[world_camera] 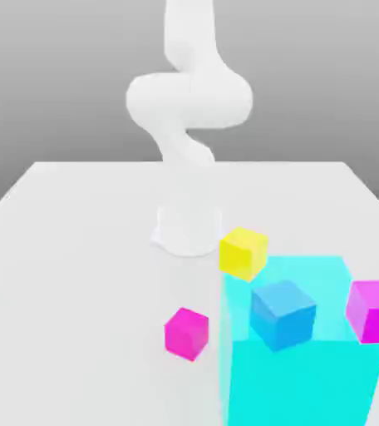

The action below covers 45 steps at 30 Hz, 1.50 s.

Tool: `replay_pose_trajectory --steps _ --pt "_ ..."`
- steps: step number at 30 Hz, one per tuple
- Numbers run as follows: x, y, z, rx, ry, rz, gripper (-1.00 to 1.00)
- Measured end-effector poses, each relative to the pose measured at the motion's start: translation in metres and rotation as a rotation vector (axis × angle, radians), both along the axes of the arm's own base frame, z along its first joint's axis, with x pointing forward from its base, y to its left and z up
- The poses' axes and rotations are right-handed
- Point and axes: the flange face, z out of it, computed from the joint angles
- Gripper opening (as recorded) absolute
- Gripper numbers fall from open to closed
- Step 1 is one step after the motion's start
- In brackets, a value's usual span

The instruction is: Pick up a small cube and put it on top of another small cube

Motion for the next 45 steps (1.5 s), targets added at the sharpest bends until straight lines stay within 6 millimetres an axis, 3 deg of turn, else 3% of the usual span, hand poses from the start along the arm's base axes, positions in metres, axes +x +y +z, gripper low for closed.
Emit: replay_pose_trajectory --steps 5,11,15,21,25,31,32,39,45 --pt "0.050 -0.010 -0.115 -0.180 0.194 0.171 0.00" --pt "0.068 -0.024 -0.253 -0.338 0.425 0.419 0.00" --pt "0.049 -0.021 -0.347 -0.365 0.562 0.606 0.00" --pt "-0.018 0.002 -0.456 -0.359 0.683 0.901 0.00" --pt "-0.034 -0.003 -0.471 -0.352 0.663 0.918 0.00" --pt "-0.035 -0.003 -0.519 -0.353 0.663 0.919 0.00" --pt "-0.036 -0.003 -0.526 -0.352 0.663 0.919 -1.00" --pt "-0.036 -0.003 -0.526 -0.351 0.664 0.919 -1.00" --pt "-0.035 -0.003 -0.481 -0.350 0.663 0.919 -1.00"
